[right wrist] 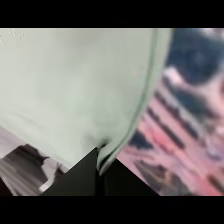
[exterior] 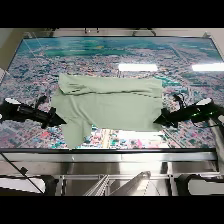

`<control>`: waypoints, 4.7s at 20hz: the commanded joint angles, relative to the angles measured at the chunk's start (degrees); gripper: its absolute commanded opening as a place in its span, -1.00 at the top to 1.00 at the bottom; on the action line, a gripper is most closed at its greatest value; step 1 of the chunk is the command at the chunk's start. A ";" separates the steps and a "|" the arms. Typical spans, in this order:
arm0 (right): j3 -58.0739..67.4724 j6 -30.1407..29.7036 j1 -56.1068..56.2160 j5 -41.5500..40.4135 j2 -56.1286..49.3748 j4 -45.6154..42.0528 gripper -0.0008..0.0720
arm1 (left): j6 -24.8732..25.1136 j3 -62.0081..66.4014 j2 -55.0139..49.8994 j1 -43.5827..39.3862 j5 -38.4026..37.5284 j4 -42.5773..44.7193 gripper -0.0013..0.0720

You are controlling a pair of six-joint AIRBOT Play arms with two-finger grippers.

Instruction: Fold the shirts.

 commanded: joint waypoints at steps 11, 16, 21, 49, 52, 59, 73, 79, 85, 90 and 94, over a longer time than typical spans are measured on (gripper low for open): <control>0.13 -2.27 -7.10 8.90 1.86 2.75 0.93 | -3.08 1.33 13.09 10.86 -9.92 1.42 0.91; 3.32 -5.11 -6.97 7.04 2.23 14.08 0.93 | -1.31 10.78 11.41 6.05 -9.62 -9.90 0.91; 9.64 -5.60 -5.35 -4.17 2.05 18.80 0.93 | -5.35 29.79 -0.39 -1.05 -8.66 -9.57 0.91; 27.45 -3.50 -6.91 -12.15 -13.03 5.79 -0.73 | -8.66 61.46 -25.83 -2.84 -3.02 -24.26 -0.33; 28.04 -0.79 -3.89 -10.97 -17.09 6.03 -0.73 | -8.28 61.42 -26.01 -8.55 -2.89 -23.78 0.91; 32.46 0.57 2.67 -10.29 -21.86 6.62 0.63 | -5.33 60.02 -26.01 -22.80 -0.24 -16.65 0.96; 33.38 0.55 -0.37 4.50 -5.25 6.82 0.93 | -9.29 55.10 -34.58 -41.62 12.96 -1.53 0.96; 33.38 0.28 1.33 6.97 2.62 16.24 0.93 | -7.69 64.43 -34.36 -40.35 -1.03 -26.86 0.96; 33.57 -2.34 20.06 -10.34 2.80 24.72 0.93 | -0.50 58.07 -21.42 -29.55 -11.56 -68.39 0.96; 47.10 -4.11 42.86 -31.89 -11.41 24.70 0.93 | 0.55 54.05 -11.87 -16.13 -19.91 -74.69 0.96; 74.47 1.68 52.70 -31.01 -36.15 24.55 0.92 | 2.38 46.53 -4.11 -9.75 -20.46 -74.82 0.96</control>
